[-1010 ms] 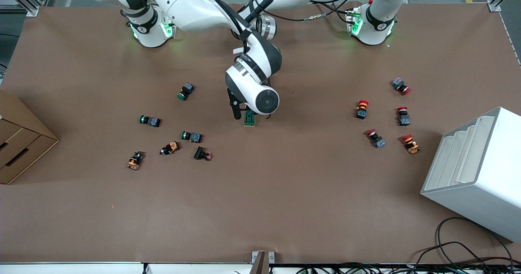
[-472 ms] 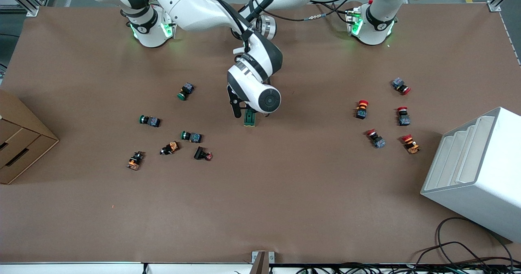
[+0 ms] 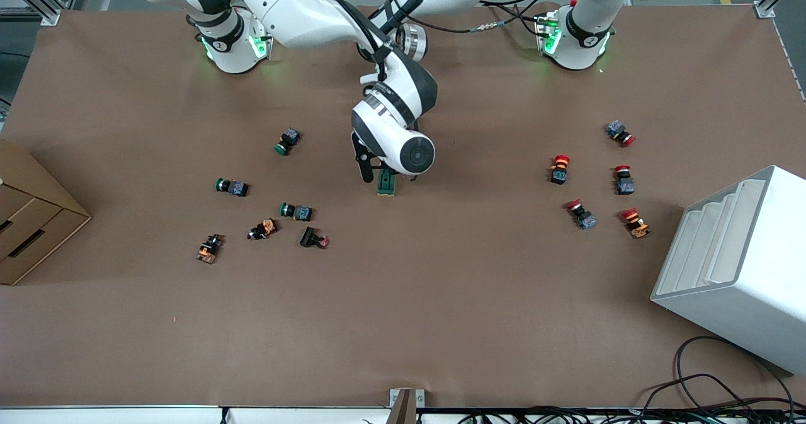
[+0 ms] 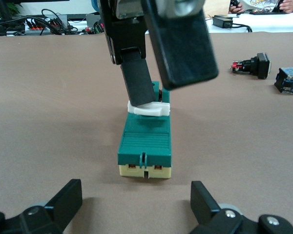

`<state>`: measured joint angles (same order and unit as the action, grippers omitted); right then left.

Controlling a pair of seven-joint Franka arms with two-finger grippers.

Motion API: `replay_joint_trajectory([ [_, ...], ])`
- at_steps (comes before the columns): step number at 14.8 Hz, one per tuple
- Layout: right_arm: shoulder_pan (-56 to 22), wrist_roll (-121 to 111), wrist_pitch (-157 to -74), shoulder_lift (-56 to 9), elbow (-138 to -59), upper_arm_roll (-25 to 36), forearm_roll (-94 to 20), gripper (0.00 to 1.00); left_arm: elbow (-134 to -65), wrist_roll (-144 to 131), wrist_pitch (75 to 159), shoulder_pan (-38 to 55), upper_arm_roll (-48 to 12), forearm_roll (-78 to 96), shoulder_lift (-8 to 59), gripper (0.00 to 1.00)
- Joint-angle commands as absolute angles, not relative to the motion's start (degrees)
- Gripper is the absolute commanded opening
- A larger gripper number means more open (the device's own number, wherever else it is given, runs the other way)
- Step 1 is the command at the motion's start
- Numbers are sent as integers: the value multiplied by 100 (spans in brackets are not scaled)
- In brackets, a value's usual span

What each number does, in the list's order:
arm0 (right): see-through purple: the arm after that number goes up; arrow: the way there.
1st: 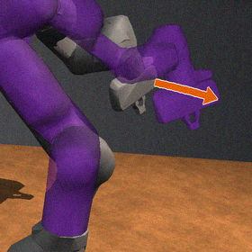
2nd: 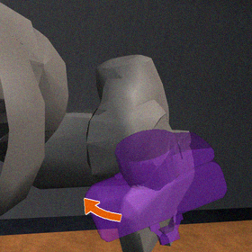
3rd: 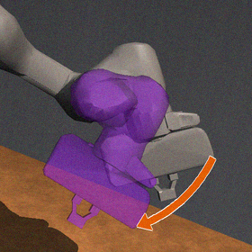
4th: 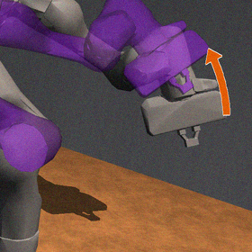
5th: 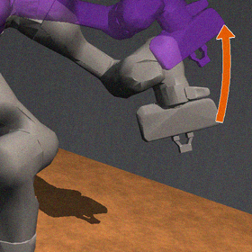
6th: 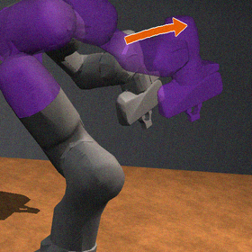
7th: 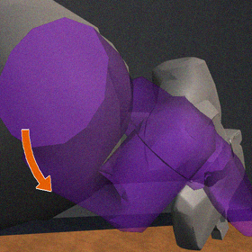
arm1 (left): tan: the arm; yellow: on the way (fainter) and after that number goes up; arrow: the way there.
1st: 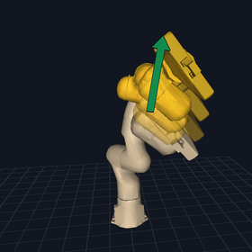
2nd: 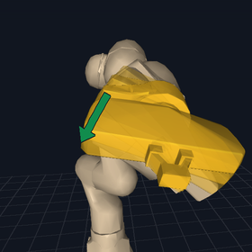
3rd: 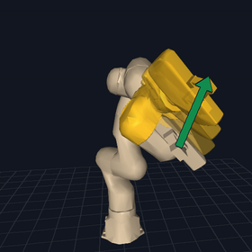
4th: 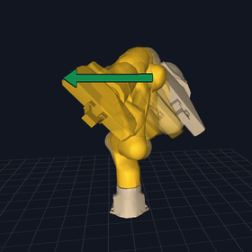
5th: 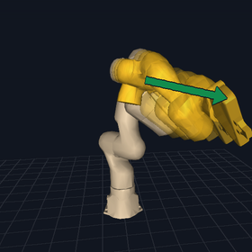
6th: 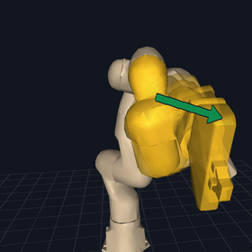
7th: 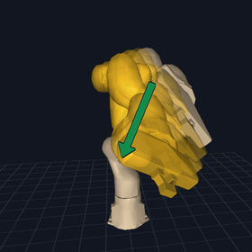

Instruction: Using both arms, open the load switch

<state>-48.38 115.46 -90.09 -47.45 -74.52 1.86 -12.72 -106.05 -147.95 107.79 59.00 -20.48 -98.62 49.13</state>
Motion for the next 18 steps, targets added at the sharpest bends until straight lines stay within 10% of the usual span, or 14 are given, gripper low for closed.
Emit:
replay_joint_trajectory([
  [1, -4904, 11558, -9000, -4746, -7506, 202, -1143, 100, -10389, -14502, 10828, 5845, -1995, -9537, 4992, 99],
  [18, -2550, 6139, -8525, -3587, -7022, 290, -527, 100, -9212, -13071, 10916, 5652, -2118, -7991, 4914, 99],
])
